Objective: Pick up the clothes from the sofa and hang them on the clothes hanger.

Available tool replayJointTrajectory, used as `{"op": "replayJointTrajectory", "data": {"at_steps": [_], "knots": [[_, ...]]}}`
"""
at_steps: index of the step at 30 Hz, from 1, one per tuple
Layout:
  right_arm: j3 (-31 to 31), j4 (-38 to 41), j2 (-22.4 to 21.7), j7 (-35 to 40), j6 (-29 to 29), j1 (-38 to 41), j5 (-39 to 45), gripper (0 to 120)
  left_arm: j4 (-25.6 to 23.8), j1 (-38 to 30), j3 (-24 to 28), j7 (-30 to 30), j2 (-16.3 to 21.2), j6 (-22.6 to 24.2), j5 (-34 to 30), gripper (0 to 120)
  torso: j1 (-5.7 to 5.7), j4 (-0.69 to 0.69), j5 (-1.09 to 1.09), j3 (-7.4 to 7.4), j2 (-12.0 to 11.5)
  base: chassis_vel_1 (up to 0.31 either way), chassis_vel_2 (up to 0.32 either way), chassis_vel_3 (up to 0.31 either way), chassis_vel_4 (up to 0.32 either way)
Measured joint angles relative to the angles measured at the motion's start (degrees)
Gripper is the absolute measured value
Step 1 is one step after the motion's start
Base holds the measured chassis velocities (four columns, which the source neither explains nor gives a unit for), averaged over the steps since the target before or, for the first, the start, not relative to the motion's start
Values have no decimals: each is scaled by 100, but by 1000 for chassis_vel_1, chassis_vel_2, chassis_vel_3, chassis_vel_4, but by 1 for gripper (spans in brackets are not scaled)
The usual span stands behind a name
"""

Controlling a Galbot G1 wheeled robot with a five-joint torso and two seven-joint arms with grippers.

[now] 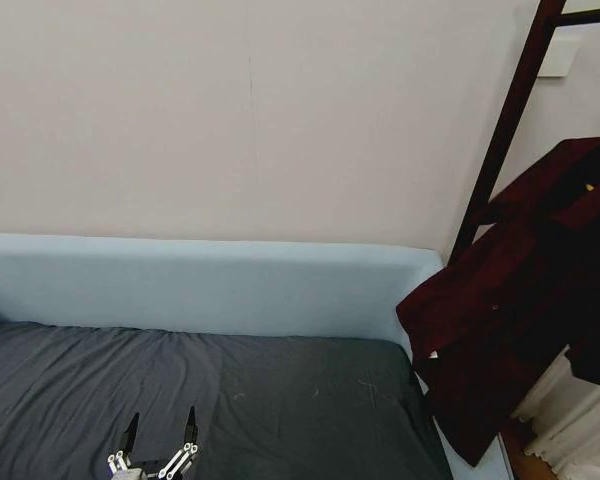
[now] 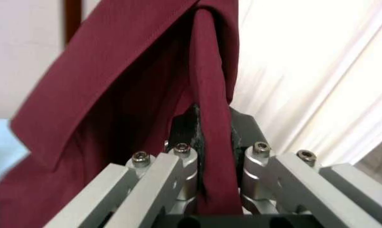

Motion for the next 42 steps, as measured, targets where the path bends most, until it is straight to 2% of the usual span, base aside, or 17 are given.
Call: {"op": "replayJointTrajectory", "data": {"at_steps": [3,6,10,14,18,22,25,30,36,42], "knots": [[-165,-512,-169,-286,13,200,-258,7,-31,-14,24,-5,48,53,-55,100,0,2,-3,0,0,0,0,0,0],[-160,-735,-254,-403,17,237,-293,7,-51,-37,60,-5,93,106,-116,100,0,1,-3,0,0,0,0,0,0],[7,-1488,-578,-714,25,326,-308,7,-66,-171,204,-4,235,259,-211,100,0,-2,-4,0,0,0,0,0,0],[64,-1715,-745,-862,27,345,-343,7,-109,-183,257,-3,311,324,-241,100,0,-1,-2,0,0,0,0,0,0],[86,-1706,-798,-898,32,346,-404,7,-132,-203,256,-12,368,369,-270,100,0,0,-6,-1,0,0,0,0,0],[-37,-1474,-660,-900,64,328,-478,7,-157,-203,239,-27,364,391,-282,100,0,-1,-2,0,0,0,0,0,0],[-230,-1046,-491,-922,158,311,-645,7,-159,-208,275,-34,342,419,-285,100,0,1,-1,0,0,0,0,0,0],[-658,-720,-475,-1131,403,480,-1058,7,-183,-239,315,-40,335,477,-286,100,0,1,-5,0,0,0,0,0,0],[-1078,-801,-662,-1163,504,974,-998,7,-250,-217,364,-61,329,512,-295,100,0,1,-4,0,0,0,0,0,0],[-1160,-1237,-856,-1687,1137,1089,-909,7,-263,-226,425,-65,245,518,-264,100,0,0,-5,-1,0,0,0,0,0]]}}
